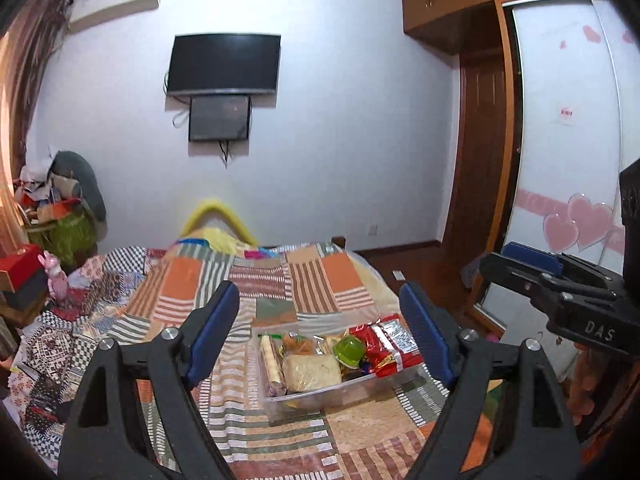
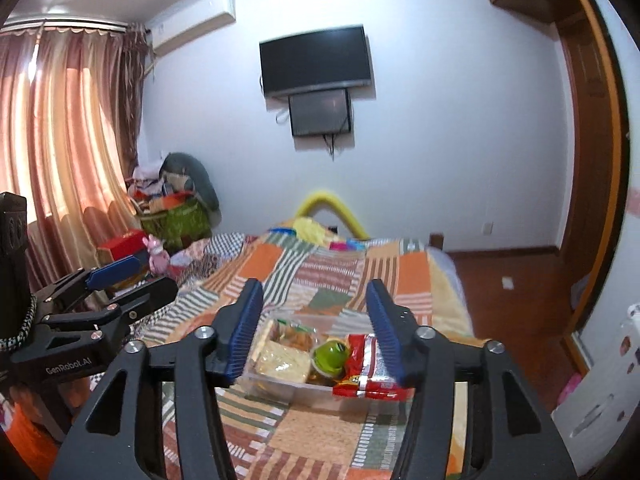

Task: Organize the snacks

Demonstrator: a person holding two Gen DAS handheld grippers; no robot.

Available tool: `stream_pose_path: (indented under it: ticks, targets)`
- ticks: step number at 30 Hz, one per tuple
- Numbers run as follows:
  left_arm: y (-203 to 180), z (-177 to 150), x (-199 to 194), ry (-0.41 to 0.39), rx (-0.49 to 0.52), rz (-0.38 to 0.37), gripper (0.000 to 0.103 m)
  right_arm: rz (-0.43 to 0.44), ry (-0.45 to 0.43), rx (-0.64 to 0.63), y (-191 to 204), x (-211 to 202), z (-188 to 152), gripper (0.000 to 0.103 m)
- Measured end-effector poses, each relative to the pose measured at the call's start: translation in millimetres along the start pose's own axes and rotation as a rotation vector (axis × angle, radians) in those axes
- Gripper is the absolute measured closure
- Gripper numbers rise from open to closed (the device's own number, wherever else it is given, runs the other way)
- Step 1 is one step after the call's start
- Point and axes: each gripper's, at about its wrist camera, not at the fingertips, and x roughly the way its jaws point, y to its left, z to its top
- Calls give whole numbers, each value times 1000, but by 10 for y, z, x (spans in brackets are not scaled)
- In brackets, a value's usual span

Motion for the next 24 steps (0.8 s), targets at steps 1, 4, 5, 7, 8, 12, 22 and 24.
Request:
stream_pose_path:
  ticks: [1, 4, 5, 7, 8, 12, 22, 24]
  targets:
    - [-9, 10, -77, -11, -2, 2, 13, -2, -10, -4, 24, -45, 3, 46]
    - [-33, 16, -223, -31, -1, 5, 9, -12, -36, -7, 81, -139, -12, 35]
    - [-41, 12, -264, -34, -1, 5, 8, -19, -45, -9, 97, -162, -23, 33]
    - [-50, 1, -339, -38, -6, 2, 5, -28, -54, -8, 118, -182, -45, 24]
    - [-52, 9, -351, -39, -8, 2, 4, -30, -58, -7, 131, -196, -54, 22]
    - [-60, -16, -435, -45, -12, 6, 3, -57, -77, -7, 161, -277, -110, 12]
    - [-55, -89, -458, -42, -9, 10, 1, -98, -101, -16, 210, -334, -136, 0]
    - [-45, -93, -465, -42, -10, 9, 1, -103, -99, -21, 220, -324, -144, 0]
